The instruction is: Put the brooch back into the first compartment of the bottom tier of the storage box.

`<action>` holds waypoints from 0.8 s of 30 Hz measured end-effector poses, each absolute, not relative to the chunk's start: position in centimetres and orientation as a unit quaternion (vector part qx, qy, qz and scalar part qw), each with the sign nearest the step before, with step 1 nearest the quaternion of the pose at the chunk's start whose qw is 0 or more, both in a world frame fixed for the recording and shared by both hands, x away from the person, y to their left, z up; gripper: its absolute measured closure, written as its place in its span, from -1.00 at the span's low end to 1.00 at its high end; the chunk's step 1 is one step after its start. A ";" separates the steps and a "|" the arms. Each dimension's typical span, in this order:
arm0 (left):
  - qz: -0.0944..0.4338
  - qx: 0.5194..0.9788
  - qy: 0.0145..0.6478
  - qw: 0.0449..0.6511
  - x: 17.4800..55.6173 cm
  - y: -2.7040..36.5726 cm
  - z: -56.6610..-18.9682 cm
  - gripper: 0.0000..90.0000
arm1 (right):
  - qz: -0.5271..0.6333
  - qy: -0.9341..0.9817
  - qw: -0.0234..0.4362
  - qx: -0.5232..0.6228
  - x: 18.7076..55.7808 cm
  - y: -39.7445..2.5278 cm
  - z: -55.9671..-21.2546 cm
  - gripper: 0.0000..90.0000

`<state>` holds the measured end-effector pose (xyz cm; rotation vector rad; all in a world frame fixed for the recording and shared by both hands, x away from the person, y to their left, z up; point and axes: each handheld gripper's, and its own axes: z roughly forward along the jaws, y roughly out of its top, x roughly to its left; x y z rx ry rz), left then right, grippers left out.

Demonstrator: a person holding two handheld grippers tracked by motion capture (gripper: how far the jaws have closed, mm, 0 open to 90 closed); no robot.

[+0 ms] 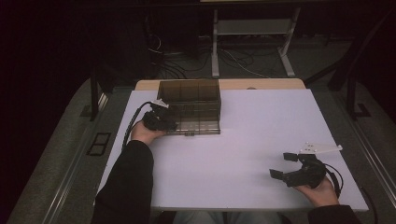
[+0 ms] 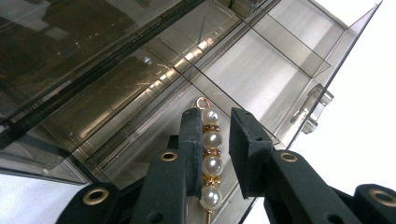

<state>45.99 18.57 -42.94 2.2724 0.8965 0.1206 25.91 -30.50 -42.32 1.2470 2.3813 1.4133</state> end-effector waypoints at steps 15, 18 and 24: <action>0.037 0.861 0.360 0.358 45.0 19.2 -41.2 0.33 | 0.467 0.782 0.052 0.409 25.9 -30.4 -42.2 -0.99; 0.030 0.858 0.360 0.364 44.6 19.2 -40.7 0.21 | 0.466 0.783 0.052 0.409 25.9 -30.4 -42.2 -0.99; 0.019 0.849 0.355 0.391 43.2 19.3 -39.9 -0.13 | 0.468 0.782 0.050 0.408 25.8 -30.3 -42.2 -0.99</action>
